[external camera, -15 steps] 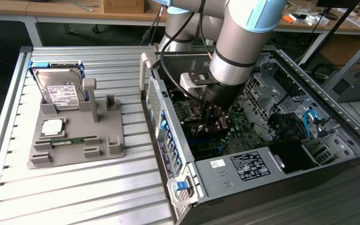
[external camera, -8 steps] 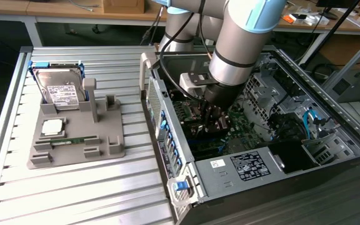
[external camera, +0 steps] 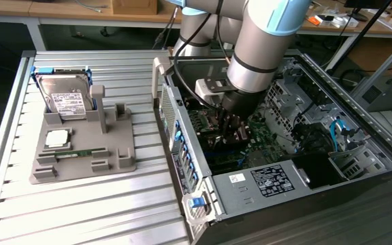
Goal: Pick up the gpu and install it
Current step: 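Insert the gpu into the slot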
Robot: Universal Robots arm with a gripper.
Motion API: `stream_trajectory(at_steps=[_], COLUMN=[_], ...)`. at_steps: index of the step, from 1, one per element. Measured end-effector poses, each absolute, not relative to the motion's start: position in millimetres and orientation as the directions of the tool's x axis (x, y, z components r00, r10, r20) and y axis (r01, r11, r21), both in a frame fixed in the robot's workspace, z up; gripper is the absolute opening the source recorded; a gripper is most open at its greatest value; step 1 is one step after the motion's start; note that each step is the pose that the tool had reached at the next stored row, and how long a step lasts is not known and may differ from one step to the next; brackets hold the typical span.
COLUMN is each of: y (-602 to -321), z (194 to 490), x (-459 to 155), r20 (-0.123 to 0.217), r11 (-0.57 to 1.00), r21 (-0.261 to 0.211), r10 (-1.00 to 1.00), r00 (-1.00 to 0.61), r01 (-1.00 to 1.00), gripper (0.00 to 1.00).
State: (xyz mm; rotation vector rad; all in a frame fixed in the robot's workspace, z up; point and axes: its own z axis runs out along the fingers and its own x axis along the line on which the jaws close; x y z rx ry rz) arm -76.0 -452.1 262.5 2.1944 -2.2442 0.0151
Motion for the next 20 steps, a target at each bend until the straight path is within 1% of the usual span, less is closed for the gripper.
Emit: stream_trajectory(at_steps=[20], y=[-450.7], z=[258.2], x=[-76.0], r20=[0.008], r11=[0.022], r21=[-0.005], r10=[-1.0], r00=[-0.022], r01=[-1.0], gripper=[0.27])
